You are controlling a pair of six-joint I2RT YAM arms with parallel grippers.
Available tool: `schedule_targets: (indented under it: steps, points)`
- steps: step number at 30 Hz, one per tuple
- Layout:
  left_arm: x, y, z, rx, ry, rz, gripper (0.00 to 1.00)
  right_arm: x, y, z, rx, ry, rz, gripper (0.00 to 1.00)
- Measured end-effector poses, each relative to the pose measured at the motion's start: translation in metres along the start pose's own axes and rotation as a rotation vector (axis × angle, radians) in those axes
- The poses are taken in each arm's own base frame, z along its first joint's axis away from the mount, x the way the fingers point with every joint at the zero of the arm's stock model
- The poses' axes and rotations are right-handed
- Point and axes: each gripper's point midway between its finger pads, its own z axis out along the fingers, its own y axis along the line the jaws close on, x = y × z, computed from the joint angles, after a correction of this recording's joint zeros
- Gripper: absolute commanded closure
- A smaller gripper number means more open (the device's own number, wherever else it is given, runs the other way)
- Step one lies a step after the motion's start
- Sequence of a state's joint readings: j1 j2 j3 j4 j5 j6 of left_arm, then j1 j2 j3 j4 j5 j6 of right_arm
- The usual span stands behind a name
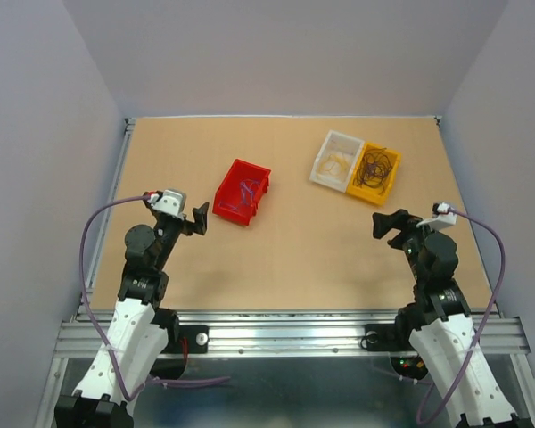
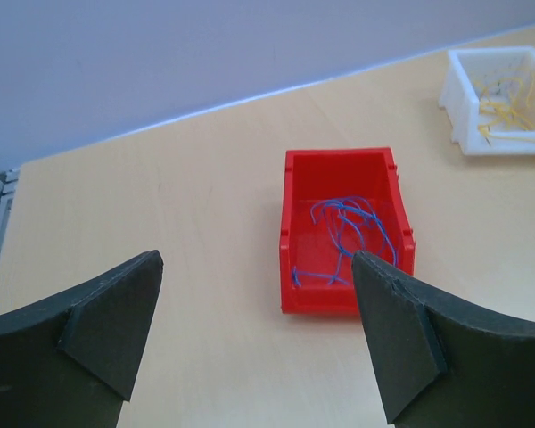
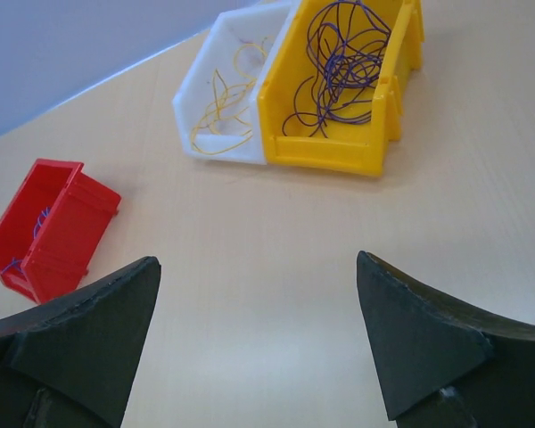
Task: Untangle the cables
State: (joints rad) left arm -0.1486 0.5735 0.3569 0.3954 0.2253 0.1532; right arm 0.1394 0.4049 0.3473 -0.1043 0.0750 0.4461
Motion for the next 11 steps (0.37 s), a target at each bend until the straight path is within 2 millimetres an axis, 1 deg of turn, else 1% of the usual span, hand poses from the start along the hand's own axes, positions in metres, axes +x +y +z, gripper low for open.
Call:
schedule_targets:
  steps: [2,3,7,8,10,11]
  points:
    - [0.012,-0.003,-0.003,0.01,0.02,0.001,0.01,0.001,0.0,-0.003,-0.009,-0.014,0.009,0.04]
    - [0.015,-0.004,-0.004,0.014,0.025,0.002,0.01,0.002,0.0,-0.004,-0.012,-0.021,0.017,0.04]
    - [0.016,-0.009,-0.003,0.043,0.025,0.007,0.01,-0.001,0.002,-0.006,-0.022,-0.035,0.033,0.04]
    - [0.016,-0.009,-0.003,0.047,0.026,0.008,0.01,-0.001,0.002,-0.006,-0.021,-0.033,0.035,0.06]
    - [0.02,-0.01,-0.001,0.055,0.036,0.006,0.01,0.0,0.001,-0.006,-0.019,-0.029,0.037,0.07]
    - [0.021,-0.011,0.0,0.06,0.042,0.006,0.01,0.002,0.001,-0.005,-0.016,-0.023,0.039,0.04]
